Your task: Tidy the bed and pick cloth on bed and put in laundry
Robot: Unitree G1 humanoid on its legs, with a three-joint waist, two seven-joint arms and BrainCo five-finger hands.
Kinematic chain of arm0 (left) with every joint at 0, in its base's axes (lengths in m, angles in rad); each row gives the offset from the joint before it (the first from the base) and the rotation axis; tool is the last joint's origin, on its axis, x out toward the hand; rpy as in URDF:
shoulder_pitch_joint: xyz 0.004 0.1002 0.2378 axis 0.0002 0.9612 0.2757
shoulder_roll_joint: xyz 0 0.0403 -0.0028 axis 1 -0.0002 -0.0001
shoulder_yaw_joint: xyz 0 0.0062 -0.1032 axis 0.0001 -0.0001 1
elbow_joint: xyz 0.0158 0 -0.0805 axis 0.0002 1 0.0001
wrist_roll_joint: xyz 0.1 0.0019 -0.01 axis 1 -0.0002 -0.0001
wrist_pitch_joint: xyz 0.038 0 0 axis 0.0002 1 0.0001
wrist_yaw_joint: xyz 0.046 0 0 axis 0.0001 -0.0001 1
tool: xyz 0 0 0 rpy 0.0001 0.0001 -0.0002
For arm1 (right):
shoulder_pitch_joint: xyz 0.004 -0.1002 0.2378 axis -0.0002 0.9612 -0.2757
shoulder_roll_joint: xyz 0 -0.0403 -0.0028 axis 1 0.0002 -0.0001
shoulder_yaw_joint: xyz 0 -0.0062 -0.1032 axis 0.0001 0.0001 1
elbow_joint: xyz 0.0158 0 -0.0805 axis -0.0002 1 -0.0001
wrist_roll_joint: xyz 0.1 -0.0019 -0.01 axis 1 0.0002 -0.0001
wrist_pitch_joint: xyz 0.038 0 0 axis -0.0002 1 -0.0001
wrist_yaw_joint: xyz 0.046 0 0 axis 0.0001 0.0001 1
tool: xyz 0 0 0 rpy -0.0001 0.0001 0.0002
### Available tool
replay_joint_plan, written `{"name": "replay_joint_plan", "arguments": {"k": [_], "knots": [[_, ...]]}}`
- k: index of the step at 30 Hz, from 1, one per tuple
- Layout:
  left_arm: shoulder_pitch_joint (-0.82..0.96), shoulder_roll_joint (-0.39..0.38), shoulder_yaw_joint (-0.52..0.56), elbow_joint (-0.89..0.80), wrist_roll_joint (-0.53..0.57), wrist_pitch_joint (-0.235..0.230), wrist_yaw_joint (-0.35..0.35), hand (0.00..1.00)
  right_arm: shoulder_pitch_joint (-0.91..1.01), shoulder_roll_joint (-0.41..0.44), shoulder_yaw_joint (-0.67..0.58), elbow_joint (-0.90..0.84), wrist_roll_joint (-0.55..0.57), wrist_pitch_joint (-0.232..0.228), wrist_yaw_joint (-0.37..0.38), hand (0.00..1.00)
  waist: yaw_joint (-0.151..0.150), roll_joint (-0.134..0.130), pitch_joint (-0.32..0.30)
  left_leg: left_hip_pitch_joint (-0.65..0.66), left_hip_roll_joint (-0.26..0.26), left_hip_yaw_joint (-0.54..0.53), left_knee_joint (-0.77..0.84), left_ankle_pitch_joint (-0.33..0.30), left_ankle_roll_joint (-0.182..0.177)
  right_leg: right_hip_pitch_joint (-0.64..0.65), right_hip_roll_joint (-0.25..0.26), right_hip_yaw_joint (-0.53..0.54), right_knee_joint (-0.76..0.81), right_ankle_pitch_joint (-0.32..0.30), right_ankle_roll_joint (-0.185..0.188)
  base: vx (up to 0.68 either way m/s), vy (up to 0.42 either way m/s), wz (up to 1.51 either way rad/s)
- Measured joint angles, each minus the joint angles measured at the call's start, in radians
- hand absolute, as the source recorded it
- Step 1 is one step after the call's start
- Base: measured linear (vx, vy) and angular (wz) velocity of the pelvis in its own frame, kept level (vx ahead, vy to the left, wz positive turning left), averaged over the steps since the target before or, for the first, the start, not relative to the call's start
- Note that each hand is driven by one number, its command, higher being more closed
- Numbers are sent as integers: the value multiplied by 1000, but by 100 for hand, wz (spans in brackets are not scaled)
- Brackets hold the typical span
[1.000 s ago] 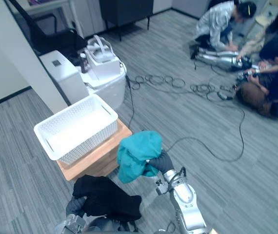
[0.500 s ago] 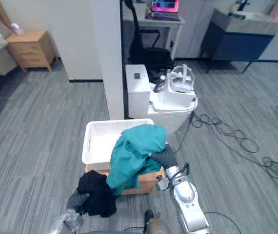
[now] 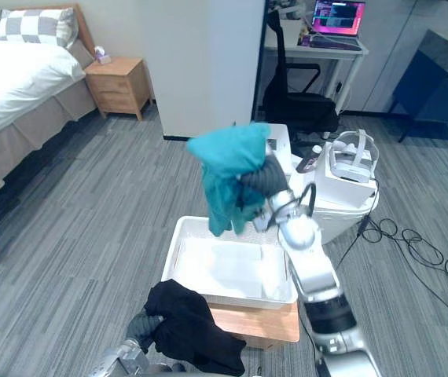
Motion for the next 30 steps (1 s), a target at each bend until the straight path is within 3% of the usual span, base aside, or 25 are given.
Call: {"name": "replay_joint_plan", "arguments": {"k": [4,9,15,22,26,27,30], "knots": [[-1,13,-16,0,5,20,-2,100,-49,-19,1,7,0,64,7,100,2,-5,-4,38,-2,-23,-93,52,-5,0,6,0,19,0,1,5,-4,21],[1,15,-18,2,41,39,-21,100,-54,-17,12,128,1,133,5,100,3,-12,-9,34,-4,-26,-105,69,-3,-6,10,0,19,-1,3,-48,-25,2],[-2,36,-18,2,79,75,-20,100,16,25,34,229,8,147,-44,100,1,-7,-10,12,-2,-35,-110,102,-1,-22,13,2,10,-10,17,-111,-35,1],[-18,51,-24,42,79,87,-11,100,157,100,74,444,-6,106,-107,100,-7,30,-2,-58,37,-50,-111,143,-14,-80,44,-21,-9,10,12,-142,-37,6],[-61,59,-22,42,77,87,-4,100,168,115,73,515,-13,30,-140,100,-13,51,29,-117,51,-48,-110,164,-15,-128,57,-23,-18,42,7,-100,8,2],[-90,60,-21,42,75,85,7,100,166,125,71,568,-14,-10,-152,100,-13,59,54,-136,52,-46,-110,173,-14,-148,58,-23,-15,52,9,-108,31,1],[-131,63,-21,42,69,76,11,100,157,159,69,644,-45,-44,-162,100,-23,67,103,-158,51,-40,-110,183,-13,-170,55,-23,-5,64,12,-53,32,2]]}}
